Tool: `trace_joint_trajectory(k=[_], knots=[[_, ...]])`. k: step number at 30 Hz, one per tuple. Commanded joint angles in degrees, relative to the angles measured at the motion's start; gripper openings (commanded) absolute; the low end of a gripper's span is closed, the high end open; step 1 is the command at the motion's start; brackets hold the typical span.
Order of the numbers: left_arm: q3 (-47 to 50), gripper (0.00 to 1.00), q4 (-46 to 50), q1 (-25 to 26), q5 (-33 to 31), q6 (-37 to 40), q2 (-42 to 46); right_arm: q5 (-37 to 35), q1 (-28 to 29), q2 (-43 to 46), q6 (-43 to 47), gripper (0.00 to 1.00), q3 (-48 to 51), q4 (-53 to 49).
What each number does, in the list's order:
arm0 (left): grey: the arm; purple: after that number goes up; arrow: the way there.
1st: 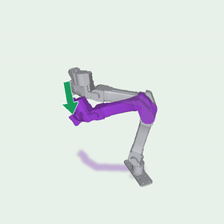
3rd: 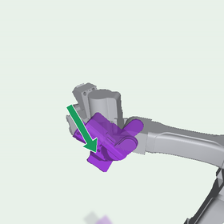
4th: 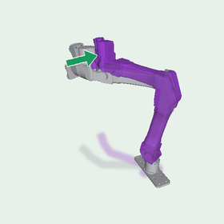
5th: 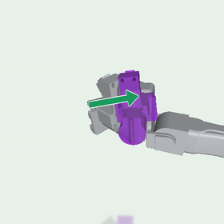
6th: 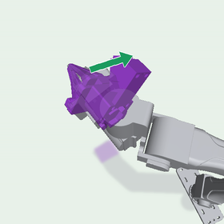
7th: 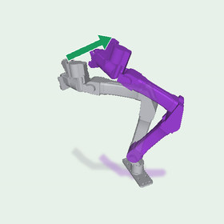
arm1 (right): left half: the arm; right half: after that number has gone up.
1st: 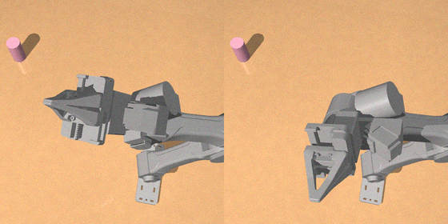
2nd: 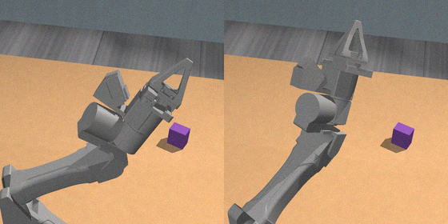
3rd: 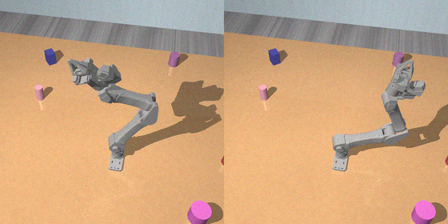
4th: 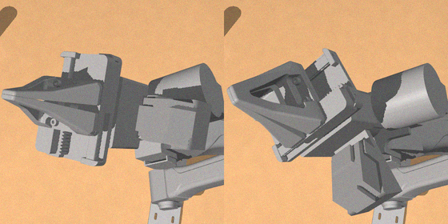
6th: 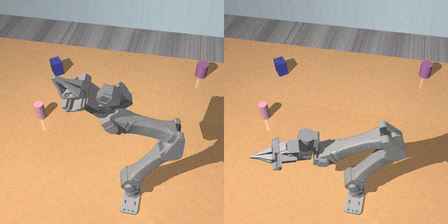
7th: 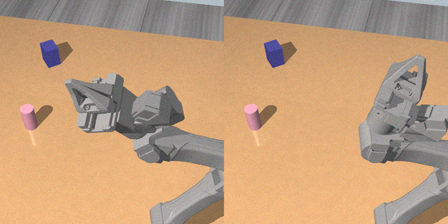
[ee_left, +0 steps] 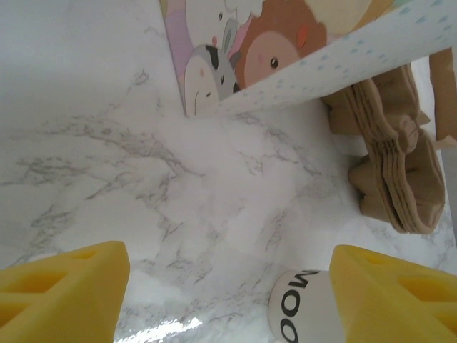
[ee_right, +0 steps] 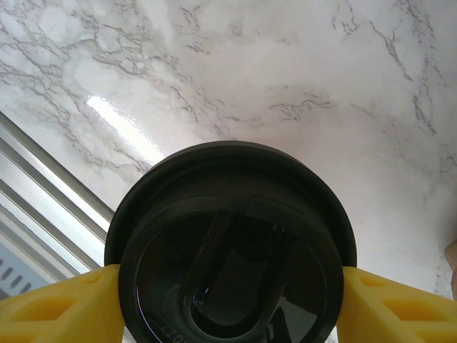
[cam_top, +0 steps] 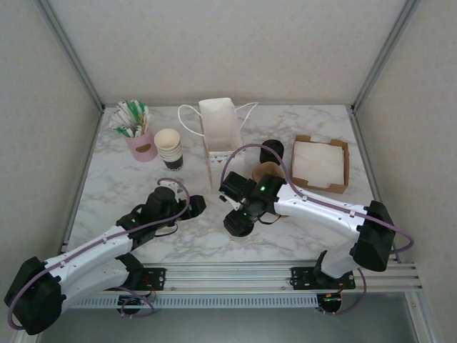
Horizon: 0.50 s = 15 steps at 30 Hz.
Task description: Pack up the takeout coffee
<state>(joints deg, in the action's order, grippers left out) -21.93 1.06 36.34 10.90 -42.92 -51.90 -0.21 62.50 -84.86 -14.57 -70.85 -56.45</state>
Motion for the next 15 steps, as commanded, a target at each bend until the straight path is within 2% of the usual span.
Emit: trace_joint_trajectory(k=[1,5,8,15], knots=[[1.4,0.72,-1.0,0.5,2.2,-1.6,0.5,2.0,0.8,0.0,0.1,0.7,1.7,-2.0],[2.4,0.68,-1.9,1.2,3.4,-2.5,0.2,2.1,0.9,-0.5,0.2,0.7,2.0,-2.2],[2.7,0.62,-2.3,2.3,4.5,-3.2,-0.5,1.8,0.9,-0.6,0.2,0.7,2.0,-2.4],[3.3,0.48,-4.2,7.4,4.9,-5.8,-2.8,0.9,1.4,-0.9,0.1,0.7,2.2,-2.4]])
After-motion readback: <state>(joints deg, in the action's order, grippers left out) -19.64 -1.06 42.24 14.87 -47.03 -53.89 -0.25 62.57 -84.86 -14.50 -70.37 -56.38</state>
